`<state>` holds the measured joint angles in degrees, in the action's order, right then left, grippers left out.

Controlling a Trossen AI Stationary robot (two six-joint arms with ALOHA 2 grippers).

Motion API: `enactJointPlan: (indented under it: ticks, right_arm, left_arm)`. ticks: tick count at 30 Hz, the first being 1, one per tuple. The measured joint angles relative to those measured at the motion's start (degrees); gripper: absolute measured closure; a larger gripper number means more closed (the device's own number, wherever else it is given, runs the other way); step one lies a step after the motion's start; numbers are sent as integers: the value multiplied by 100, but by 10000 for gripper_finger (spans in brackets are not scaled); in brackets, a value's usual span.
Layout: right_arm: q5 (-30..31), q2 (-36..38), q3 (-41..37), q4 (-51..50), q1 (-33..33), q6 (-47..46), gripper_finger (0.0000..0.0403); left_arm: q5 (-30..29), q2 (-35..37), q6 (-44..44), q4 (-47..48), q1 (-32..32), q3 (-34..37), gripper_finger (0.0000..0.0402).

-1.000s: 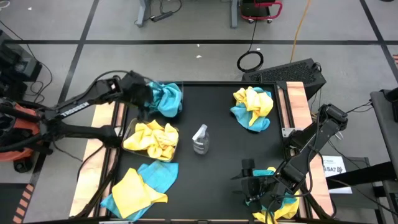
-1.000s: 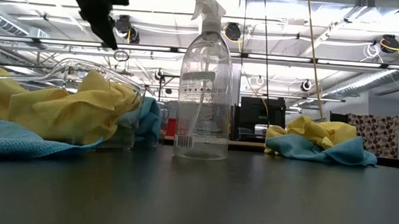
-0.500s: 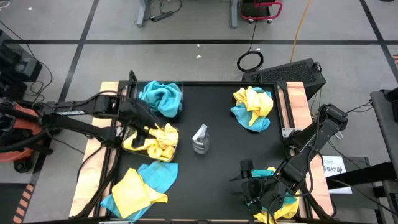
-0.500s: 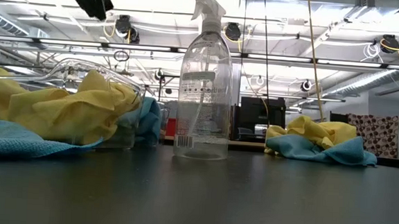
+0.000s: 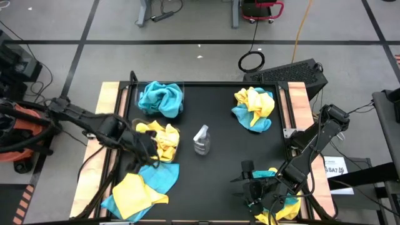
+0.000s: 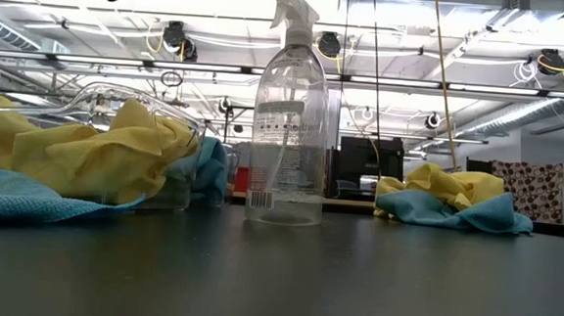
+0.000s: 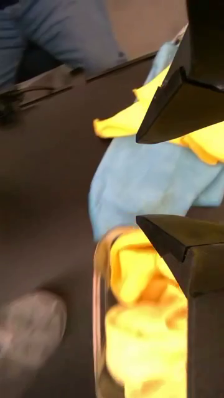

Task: Sort microfiber towel by color & place in baskets
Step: Put the yellow microfiber cloth into the bottom transparent bin

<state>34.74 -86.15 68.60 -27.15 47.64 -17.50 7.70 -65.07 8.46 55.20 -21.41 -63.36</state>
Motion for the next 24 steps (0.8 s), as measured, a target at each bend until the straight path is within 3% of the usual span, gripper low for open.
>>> enactJointPlan:
  ticks: [10,24]
  right_arm:
    - [-2,0,0,43,-42,68,188]
    - [-9,0,0,265,-144,314,188]
  left_arm:
    - [39,-966,162,-201,-1043,80,198]
    - [-78,-1959,-631,-921,-2051,80,198]
